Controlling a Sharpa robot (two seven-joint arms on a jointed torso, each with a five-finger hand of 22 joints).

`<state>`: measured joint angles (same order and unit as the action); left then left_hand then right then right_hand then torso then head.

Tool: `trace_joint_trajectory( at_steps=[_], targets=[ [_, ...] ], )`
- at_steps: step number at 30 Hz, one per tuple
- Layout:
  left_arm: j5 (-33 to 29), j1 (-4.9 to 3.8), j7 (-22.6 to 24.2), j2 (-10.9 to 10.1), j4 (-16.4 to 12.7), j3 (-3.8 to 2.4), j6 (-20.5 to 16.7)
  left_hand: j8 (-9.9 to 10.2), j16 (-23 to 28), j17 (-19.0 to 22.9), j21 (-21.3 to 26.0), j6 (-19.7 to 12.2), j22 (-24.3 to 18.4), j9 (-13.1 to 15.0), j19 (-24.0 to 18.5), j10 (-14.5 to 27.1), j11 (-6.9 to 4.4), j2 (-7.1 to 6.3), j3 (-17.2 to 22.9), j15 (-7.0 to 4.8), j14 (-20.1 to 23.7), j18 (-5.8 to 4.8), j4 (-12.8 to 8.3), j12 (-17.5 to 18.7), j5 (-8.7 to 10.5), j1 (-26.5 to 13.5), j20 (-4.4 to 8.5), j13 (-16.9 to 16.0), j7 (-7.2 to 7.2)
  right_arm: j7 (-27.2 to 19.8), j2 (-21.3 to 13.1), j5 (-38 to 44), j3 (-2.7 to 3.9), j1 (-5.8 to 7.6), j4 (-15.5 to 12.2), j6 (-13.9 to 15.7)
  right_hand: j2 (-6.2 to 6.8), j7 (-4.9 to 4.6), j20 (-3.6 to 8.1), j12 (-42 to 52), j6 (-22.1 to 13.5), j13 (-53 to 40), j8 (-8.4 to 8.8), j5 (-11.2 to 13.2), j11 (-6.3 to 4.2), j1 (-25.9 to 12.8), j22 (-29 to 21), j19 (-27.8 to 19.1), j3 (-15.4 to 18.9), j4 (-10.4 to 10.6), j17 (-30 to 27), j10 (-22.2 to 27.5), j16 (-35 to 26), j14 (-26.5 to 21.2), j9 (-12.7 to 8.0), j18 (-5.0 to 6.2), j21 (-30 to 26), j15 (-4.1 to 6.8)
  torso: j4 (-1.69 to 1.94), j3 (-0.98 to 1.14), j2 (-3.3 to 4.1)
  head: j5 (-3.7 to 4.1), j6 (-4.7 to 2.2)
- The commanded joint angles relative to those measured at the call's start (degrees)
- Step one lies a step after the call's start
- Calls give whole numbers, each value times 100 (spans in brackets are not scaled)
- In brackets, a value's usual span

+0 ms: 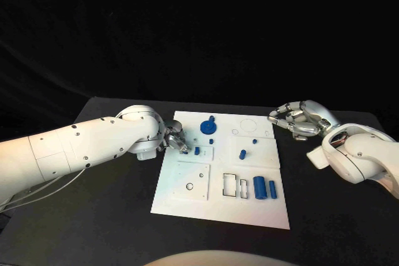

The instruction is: Assemble the parts on the task board

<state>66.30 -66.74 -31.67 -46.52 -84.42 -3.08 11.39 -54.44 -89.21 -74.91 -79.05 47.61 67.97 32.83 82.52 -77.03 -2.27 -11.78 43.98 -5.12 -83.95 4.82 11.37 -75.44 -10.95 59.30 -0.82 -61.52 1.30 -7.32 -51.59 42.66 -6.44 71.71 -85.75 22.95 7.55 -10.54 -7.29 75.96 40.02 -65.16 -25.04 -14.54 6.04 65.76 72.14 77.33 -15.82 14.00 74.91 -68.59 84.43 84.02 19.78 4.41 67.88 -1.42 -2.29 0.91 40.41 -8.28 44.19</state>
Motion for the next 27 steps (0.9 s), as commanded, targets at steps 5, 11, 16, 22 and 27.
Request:
trace_joint_trajectory(
  at_steps=[5, 11, 16, 22, 27],
  targets=[
    [-62, 34, -49, 36, 31, 24, 168, 51, -38, -1407, -42, 100, 48, -73, 41, -79, -17, 7, -408, -48, -579, -67, 269, -62, 23, -138, 10, -83, 13, -11, 6, 16, -1, -7, 0, -75, -56, 14, 27, -21, -32, 6, -32, -20, -44, 3, -8, -24, -10, 24, 175, -3, -27, 283, -5, 102, -35, 31, -1, 1, -1, 4, -3],
    [-62, 34, -60, 43, 53, 24, 151, 56, -39, -1411, -45, 115, 56, -93, 44, -83, -18, 6, -524, -48, -580, -67, 342, -62, 25, -142, 12, -91, 13, -10, 4, 15, -2, -8, 0, -74, -56, 14, 27, -21, -32, 6, -32, -20, -44, 3, -8, -24, -10, 24, 175, -3, -27, 283, -5, 102, -35, 31, -3, 1, 1, 7, -6],
    [-62, 34, -66, 48, 74, 24, 138, 59, -39, -1411, -45, 121, 57, -103, 44, -84, -17, 11, -580, -48, -580, -67, 380, -61, 24, -140, 13, -93, 12, -10, 4, 15, -2, -10, 1, -74, -59, 14, 28, -29, -34, 19, -37, -22, -44, 5, -13, -27, 4, 41, 167, 9, -31, 281, -7, 104, -45, 31, 0, 0, 3, 13, -13],
    [-62, 34, -69, 47, 93, 24, 126, 64, -42, -1418, -48, 129, 66, -119, 47, -91, -17, 29, -658, -48, -582, -69, 448, -66, 22, -145, 13, -110, 13, -10, 4, 12, -2, -11, 4, -74, -59, 14, 28, -29, -34, 19, -37, -22, -44, 5, -13, -27, 4, 41, 167, 9, -31, 281, -7, 104, -45, 31, -5, -2, 1, 16, -10],
    [-58, 35, -32, 31, 76, 23, 102, 81, -41, -1415, -43, 140, 62, -164, 44, -82, -9, -20, -1009, -46, -581, -69, 528, -50, 18, -264, 8, -104, 25, -12, 5, 10, -3, -15, 7, -74, -59, 14, 28, -29, -34, 19, -37, -22, -44, 5, -13, -27, 4, 41, 167, 9, -31, 281, -7, 104, -45, 31, -4, -3, 4, 22, -15]
  ],
)
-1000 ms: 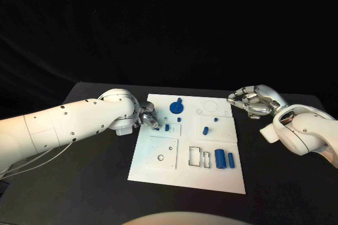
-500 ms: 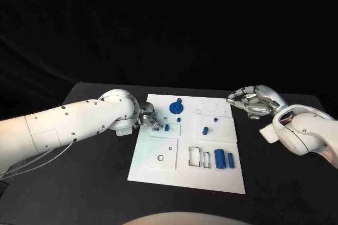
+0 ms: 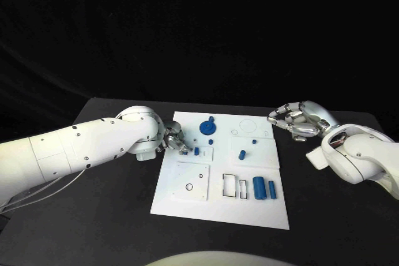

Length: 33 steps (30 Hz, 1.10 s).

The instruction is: Assemble the parts on the task board

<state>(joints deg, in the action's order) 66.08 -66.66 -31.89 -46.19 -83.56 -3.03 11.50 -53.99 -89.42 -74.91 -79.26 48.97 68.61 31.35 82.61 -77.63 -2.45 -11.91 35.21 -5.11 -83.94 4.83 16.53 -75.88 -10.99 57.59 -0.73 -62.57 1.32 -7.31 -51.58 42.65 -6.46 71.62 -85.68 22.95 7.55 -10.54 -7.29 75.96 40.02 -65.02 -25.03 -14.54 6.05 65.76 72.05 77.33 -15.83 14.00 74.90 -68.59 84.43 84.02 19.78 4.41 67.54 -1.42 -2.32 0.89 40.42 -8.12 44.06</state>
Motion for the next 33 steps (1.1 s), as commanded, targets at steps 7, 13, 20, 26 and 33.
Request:
trace_joint_trajectory(
  at_steps=[7, 13, 20, 26, 33],
  targets=[
    [-64, 26, 25, -35, -64, 15, 2, 48, -15, -1400, -12, 10, -9, -62, 31, 1, 12, -41, -574, -43, -577, -66, 27, 27, 33, -287, 1, 40, 25, -15, 7, 10, -1, -12, 3, -75, -60, 14, 28, -29, -36, 5, -40, -23, -45, 5, -12, -32, 14, 52, 159, 10, -35, 279, -9, 107, -21, 31, 2, 0, 0, 16, -3],
    [-86, 25, 35, -104, -135, -6, -56, 51, -13, -1396, -7, 9, -16, -72, 29, 9, 11, -8, -658, -45, -576, -64, 30, 37, 29, -338, 2, 54, 23, -17, 5, 10, -2, -16, 2, -74, -60, 14, 28, -29, -36, 5, -40, -23, -45, 5, -12, -32, 14, 52, 159, 10, -35, 279, -9, 107, -21, 31, 1, 2, 1, 23, -5],
    [-214, 24, 142, -236, -253, -94, -221, 57, 5, -1350, 21, -4, -67, -81, 11, 45, 9, 59, -683, -46, -564, -54, 22, 79, 15, -329, 4, 125, 22, -17, -6, 5, -3, -19, 5, -69, -60, 14, 28, -29, -36, 5, -40, -23, -45, 5, -12, -32, 14, 52, 159, 10, -35, 279, -9, 107, -21, 31, 9, 4, 3, 38, -11],
    [-672, 24, 506, -343, -390, -213, -664, 133, 118, -1091, 230, -182, -423, -128, -125, 289, 59, 189, -740, -16, -492, 11, 8, 309, -37, -76, -19, 472, 84, -22, 7, 2, -3, -20, 8, -73, -60, 14, 28, -29, -36, 5, -40, -23, -45, 5, -12, -32, 14, 52, 159, 10, -35, 279, -9, 107, -21, 31, -6, 2, 2, 33, -38],
    [-1186, 15, 1353, -461, -476, -324, -1626, 439, 372, -605, 767, -653, -1256, -301, -456, 1290, 266, 193, -787, 152, -342, 156, 20, 1264, -46, 196, -144, 1912, 321, -20, 6, -12, -3, -23, 18, -79, -66, 14, 28, -29, -38, 4, -45, -27, -45, 8, -18, -36, 26, 69, 152, 10, -40, 277, -11, 108, -31, 31, 23, 7, -10, 49, -28]
  ],
)
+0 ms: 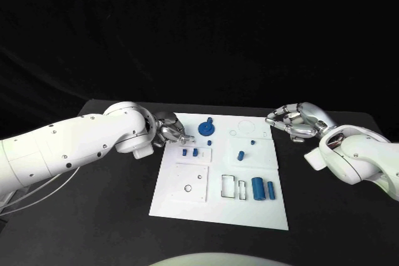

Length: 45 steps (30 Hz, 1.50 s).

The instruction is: Assemble the parts on the task board

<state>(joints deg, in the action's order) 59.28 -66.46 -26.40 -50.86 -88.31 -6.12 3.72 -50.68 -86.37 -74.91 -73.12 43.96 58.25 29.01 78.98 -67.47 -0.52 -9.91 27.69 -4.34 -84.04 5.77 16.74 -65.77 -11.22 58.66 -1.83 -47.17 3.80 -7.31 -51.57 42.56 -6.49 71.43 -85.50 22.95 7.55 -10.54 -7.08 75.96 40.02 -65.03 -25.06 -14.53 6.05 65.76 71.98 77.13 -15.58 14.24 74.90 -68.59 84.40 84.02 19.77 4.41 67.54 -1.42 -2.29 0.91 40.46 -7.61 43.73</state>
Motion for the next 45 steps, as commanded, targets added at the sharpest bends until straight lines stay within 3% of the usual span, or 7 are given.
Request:
trace_joint_trajectory(
  at_steps=[1, 5, 9, 15, 21, 31, 45],
  targets=[
    [-535, -6, 1001, 18, 18, -21, -1047, 130, 86, -571, 190, -169, -273, -84, -111, 320, 85, 5, -21, 86, -322, 73, -6, 289, -24, 144, -43, 428, 87, -20, 8, -4, 0, -4, 1, -78, -67, 14, 8, -29, -38, 5, -42, -27, -45, 8, -10, -16, 2, 45, 152, 10, -36, 277, -10, 108, -31, 32, 24, 8, -15, 0, -1],
    [-573, -7, 1745, 126, 120, 2, -1604, 498, 1345, 1370, 1983, -424, -2730, -339, -1201, 1235, 301, -65, 163, 280, 536, 469, -62, 1026, -28, 832, -206, 1253, 319, -24, 16, -6, 0, -5, 8, -76, -83, 15, 8, -32, -39, 9, -45, -34, -45, 14, -13, -18, 1, 56, 149, 13, -38, 276, -11, 109, -37, 32, 33, 9, -12, 24, -16],
    [-344, -3, 2398, 299, 258, 129, -1875, 939, 2822, 3253, 2787, -458, -3208, -695, -1526, 1862, 561, -261, 454, 520, 1855, 461, -385, 1670, -2, 1746, -404, 1795, 580, -30, 26, -7, 0, -5, 14, -77, -99, 15, 8, -65, -40, 64, -48, -39, -46, 30, -53, -47, -1, 60, 104, 62, -59, 265, -13, 121, -90, 32, 24, 4, -15, 38, -43],
    [770, 35, 2964, 572, 466, 308, -1944, 1238, 2581, 3290, 2805, -382, -3205, -1009, -1541, 1995, 644, -408, 557, 598, 2120, 467, -878, 2274, 32, 2255, -453, 2457, 644, -34, 33, -7, 0, -9, 17, -90, -111, 15, 8, -77, -42, 80, -52, -43, -46, 52, -82, -69, -3, 62, 59, 79, -82, 252, -15, 130, -129, 33, 6, 6, -10, 92, -73],
    [1833, 55, 3019, 775, 652, 407, -1819, 1647, 2394, 3415, 2688, -446, -3083, -1320, -1727, 2273, 725, -591, 411, 678, 2313, 471, -972, 2969, 37, 2213, -524, 3076, 645, -38, 38, -7, -1, -12, 17, -92, -111, 15, 8, -77, -42, 80, -52, -43, -46, 52, -82, -69, -3, 62, 59, 79, -82, 252, -15, 130, -129, 33, 16, 15, -18, 104, -83],
    [2942, 60, 2646, 1064, 922, 483, -1144, 1929, 1722, 3407, 2214, -232, -2775, -1548, -1577, 2248, 727, -574, 183, 676, 2031, 476, -990, 3317, 3, 2268, -560, 3568, 541, -45, 59, -7, -1, -20, 21, -92, -118, 15, 8, -76, -43, 76, -55, -46, -46, 65, -85, -72, -4, 63, 50, 76, -87, 249, -16, 131, -135, 33, 11, 7, -13, 105, -99],
    [3273, 61, 2559, 1449, 1422, 509, -883, 2099, 1127, 2941, 1694, -86, -2283, -1662, -1371, 2114, 685, -572, 130, 637, 1484, 430, -968, 3371, 6, 2271, -547, 3788, 487, -66, 82, -8, -1, -31, 26, -72, -121, 15, 9, -90, -44, 97, -57, -47, -47, 76, -116, -95, -2, 65, 30, 95, -98, 243, -17, 140, -176, 33, 2, 12, -6, 165, -129]
  ],
)
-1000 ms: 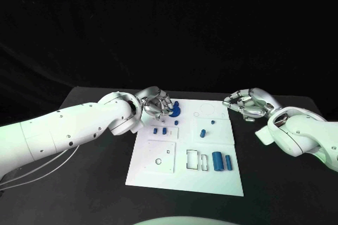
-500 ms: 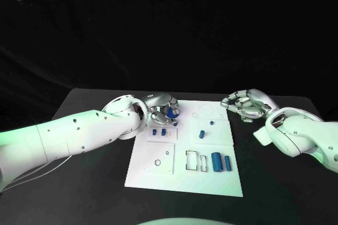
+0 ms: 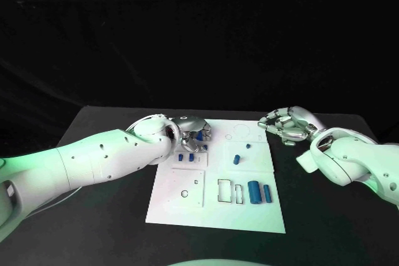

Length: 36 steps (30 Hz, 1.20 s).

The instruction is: Assemble the parts on the task board

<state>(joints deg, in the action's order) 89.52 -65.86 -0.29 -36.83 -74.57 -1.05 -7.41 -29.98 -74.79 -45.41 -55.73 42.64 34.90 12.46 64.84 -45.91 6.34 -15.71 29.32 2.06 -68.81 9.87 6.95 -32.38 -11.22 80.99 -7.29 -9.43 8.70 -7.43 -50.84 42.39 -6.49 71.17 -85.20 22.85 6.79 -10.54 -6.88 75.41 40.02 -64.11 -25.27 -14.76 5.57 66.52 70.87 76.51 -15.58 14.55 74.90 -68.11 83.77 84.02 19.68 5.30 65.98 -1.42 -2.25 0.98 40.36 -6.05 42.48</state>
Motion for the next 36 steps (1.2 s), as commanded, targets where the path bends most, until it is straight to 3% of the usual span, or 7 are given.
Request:
trace_joint_trajectory(
  at_steps=[1, 10, 17, 26, 36],
  targets=[
    [259, 1, -52, 68, 72, 7, 230, 31, -51, -26, -77, 62, 89, -10, 58, -58, -5, 14, -29, -5, -59, 17, 13, 31, 6, 39, 1, 22, -9, -63, 10, 9, 0, -6, -4, -50, -46, 15, -12, -37, -44, 7, -37, -24, 1, 1, -5, -33, -1, 34, 27, 51, -37, 243, -9, 51, -21, 33, -4, 5, 7, 11, -5],
    [287, 3, -35, 193, 211, 34, 246, 86, -224, -106, -395, 255, 466, -50, 186, -284, 5, 107, 119, -1, -218, -35, 29, 24, 20, 95, -19, 124, 11, -93, 15, -5, 0, -8, -4, -3, -51, 15, -11, -38, -46, 6, -39, -30, 1, 13, -6, -34, -2, 35, 24, 51, -40, 241, -10, 52, -24, 33, 10, 8, -1, 29, 22],
    [288, 3, -22, 219, 222, 45, 307, 130, -392, -286, -759, 540, 931, -73, 375, -685, -102, 169, 368, -89, -438, -101, -9, 18, 34, 122, 29, 201, -37, -89, 21, -7, 0, -12, 1, -10, -55, 15, -11, -37, -47, 3, -40, -36, 1, 19, -3, -32, -2, 36, 24, 49, -41, 240, -11, 50, -21, 33, 13, 2, 0, 31, 43],
    [279, 4, -11, 222, 205, 49, 407, 117, -651, -870, -1287, 1005, 1678, -13, 741, -1244, -294, 310, 554, -254, -871, -228, -166, -22, 59, 139, 154, 191, -126, -83, 27, -8, 0, -15, 8, -20, -55, 15, -11, -37, -47, 3, -40, -36, 1, 19, -3, -32, -2, 36, 24, 49, -41, 240, -11, 50, -21, 33, 11, 1, -3, 31, 55],
    [202, 5, 26, 217, 204, 51, 269, 252, -668, -887, -1357, 1103, 1755, 16, 759, -1397, -285, 347, 677, -261, -947, -243, -264, 231, 57, 89, 176, 262, -126, -85, 33, -8, 0, -18, 11, -22, -55, 15, -11, -37, -47, 3, -40, -36, 1, 19, -3, -32, -2, 36, 24, 49, -41, 240, -11, 50, -21, 33, 13, 2, -2, 26, 53]
  ],
)
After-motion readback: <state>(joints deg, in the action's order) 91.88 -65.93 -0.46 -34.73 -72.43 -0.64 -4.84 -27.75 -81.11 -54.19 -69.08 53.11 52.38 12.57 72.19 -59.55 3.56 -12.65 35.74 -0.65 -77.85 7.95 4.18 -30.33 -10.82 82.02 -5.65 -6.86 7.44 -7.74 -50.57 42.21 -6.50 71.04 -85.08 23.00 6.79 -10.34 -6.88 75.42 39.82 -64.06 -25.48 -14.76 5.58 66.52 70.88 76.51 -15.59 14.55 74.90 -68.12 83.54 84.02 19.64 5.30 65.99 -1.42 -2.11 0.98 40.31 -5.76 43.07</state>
